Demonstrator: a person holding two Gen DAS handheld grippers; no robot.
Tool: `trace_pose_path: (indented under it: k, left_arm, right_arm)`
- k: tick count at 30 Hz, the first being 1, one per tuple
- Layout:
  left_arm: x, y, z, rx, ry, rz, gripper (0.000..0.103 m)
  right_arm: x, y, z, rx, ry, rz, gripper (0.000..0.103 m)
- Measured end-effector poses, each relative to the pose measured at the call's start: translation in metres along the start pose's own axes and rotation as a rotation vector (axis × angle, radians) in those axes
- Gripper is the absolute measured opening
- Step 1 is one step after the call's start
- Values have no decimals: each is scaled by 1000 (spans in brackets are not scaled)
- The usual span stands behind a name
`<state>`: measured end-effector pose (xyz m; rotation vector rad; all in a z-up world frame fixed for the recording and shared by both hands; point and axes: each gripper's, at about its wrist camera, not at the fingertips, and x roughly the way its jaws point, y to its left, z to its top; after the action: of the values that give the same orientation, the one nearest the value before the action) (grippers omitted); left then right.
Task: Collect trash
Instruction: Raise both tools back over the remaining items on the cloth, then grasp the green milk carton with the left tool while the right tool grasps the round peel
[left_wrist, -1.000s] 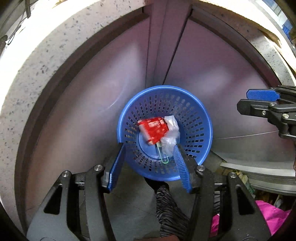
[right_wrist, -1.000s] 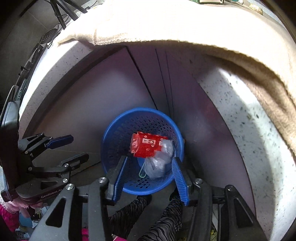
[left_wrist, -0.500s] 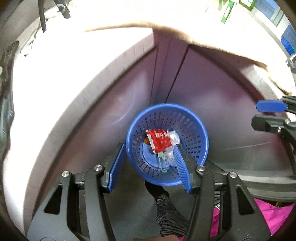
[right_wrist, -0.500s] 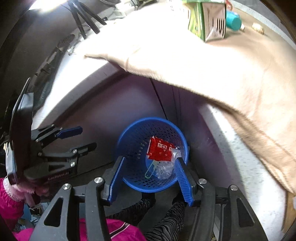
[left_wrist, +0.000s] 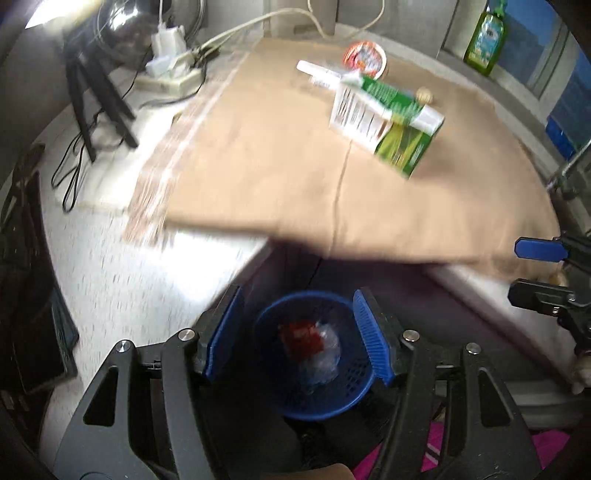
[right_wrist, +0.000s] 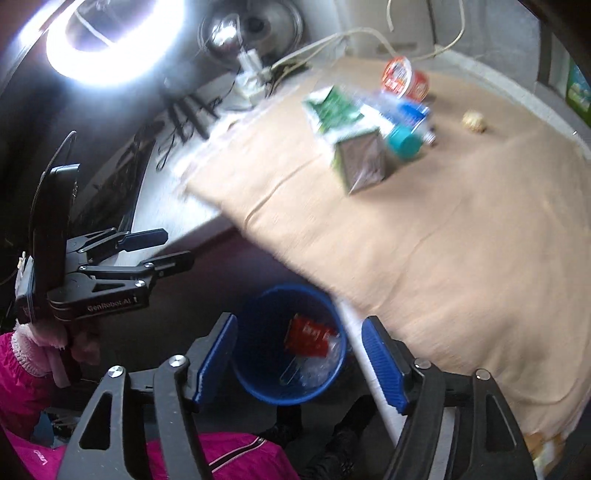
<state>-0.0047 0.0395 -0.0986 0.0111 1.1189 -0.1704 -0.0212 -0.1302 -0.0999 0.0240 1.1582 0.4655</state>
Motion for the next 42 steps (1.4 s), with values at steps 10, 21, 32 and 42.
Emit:
trace_pose_path:
  k: [10,21,32,42]
  left_arm:
    - [1,-32,74,-52,-59,-26,68]
    - [28,-60,134,-157,-18,-54,74]
    - [67,-67,162,-222,63,-24,74]
    - [87,-65,169,-265,121,-25,68]
  right_arm:
    - [-33,-66,50,20,-113,-84,79]
    - [-34,-131,107,24,-155,-149,81]
    - [1,-180,164,16,-122,-154,81]
    - [42,-204,201,26,-64,-160,79]
